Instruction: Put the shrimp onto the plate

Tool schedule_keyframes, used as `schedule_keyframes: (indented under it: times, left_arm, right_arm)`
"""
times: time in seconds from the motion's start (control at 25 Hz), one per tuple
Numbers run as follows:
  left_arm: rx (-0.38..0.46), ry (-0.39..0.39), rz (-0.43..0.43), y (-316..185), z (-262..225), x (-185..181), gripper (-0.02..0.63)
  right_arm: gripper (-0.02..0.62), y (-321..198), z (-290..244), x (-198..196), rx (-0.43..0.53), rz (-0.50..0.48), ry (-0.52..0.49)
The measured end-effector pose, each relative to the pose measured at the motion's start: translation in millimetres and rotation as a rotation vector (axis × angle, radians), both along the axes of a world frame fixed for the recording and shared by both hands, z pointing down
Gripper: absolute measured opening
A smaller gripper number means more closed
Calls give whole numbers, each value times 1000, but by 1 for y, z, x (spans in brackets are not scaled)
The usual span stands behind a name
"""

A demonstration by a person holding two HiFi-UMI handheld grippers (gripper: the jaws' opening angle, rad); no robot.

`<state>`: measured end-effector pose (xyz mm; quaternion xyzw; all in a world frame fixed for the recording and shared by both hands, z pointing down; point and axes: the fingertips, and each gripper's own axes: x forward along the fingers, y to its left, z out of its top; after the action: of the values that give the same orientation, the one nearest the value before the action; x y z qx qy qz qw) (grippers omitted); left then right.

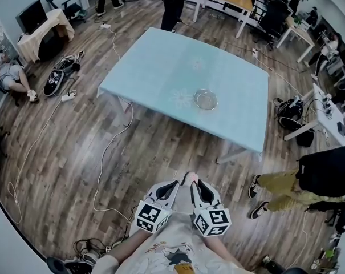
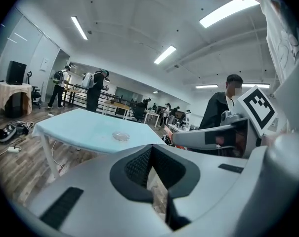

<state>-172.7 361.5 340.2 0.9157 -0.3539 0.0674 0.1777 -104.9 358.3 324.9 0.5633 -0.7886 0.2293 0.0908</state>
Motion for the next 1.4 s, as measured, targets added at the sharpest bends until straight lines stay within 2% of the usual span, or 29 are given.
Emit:
schedule_keyframes:
  times: [0.2,0.36,0.56,0.8,1.08,1.2,1.28,1.4]
  left_arm:
    - [-12,-15,14,-19,14,-3,0]
    - [-2,-39,16,-53,13,2,0]
    - [-9,-70,14,-113,14,24,0]
    - [-3,-93,17,-205,13,71,0]
    - [44,-103,-4,-294,3,123,0]
    - [40,-145,-35,-313,11,131,0]
    - [36,-149,-58,-325,15,137,0]
    - [35,-147,-50,-344,15,151,0]
  right_arm:
    - [79,-22,12,-8,-1,3,-3]
    - [80,-56,14,4,5,26,-21]
    - [80,-120,18,35,8,43,-39]
    - [79,-210,20,91,17,60,-48]
    - [80,-304,24,138,32,-12,-50]
    - [79,-331,40,147,12,-56,-67]
    - [79,-346,48,154,5,-85,-69]
    - [78,-370,47,163,23,-115,-55]
